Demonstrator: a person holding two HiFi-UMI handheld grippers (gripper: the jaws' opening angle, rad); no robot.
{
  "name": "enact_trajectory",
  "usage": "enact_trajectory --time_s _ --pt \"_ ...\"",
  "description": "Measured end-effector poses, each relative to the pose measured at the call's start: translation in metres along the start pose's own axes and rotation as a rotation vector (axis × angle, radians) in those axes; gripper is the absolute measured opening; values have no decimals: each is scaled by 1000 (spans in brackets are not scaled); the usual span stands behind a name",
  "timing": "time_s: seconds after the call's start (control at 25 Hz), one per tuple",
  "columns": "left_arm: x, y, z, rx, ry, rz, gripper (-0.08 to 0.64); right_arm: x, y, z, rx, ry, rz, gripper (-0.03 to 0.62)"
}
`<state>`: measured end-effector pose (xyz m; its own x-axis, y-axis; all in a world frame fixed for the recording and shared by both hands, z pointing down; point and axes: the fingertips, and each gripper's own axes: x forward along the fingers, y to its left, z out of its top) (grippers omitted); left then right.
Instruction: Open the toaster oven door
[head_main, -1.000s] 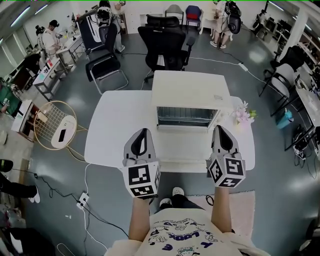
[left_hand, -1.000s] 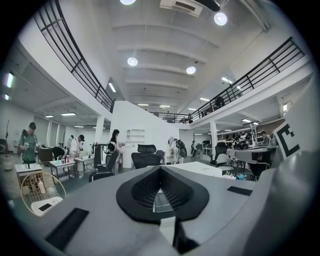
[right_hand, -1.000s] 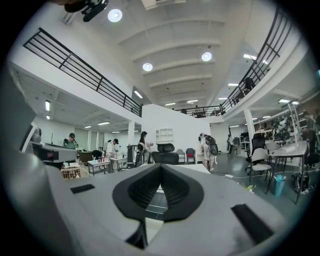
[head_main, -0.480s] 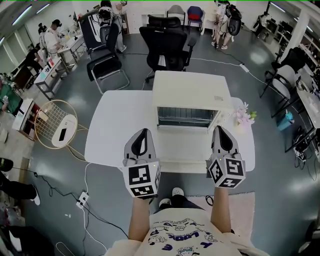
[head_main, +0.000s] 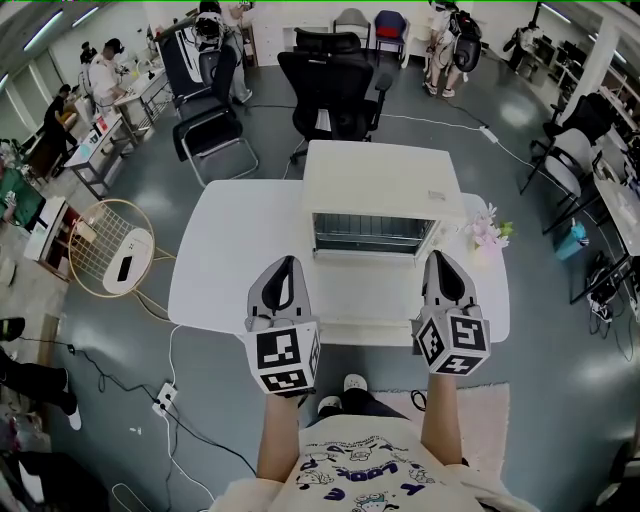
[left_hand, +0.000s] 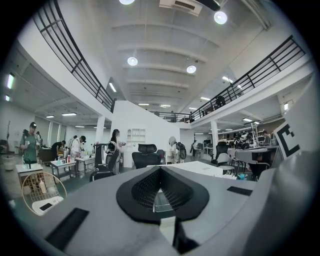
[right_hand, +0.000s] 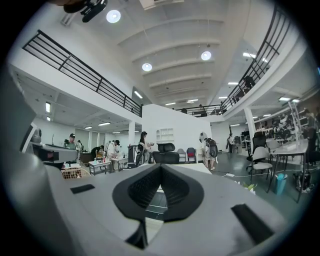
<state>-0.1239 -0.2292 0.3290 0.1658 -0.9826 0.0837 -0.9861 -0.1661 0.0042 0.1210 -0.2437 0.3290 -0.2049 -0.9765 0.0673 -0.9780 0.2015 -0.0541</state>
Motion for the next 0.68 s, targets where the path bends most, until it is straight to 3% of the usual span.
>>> enact_trajectory --time_s 0.68 --pt "6 -5 -2 9 5 -15 3 3 -8 -2 -7 9 -15 -5"
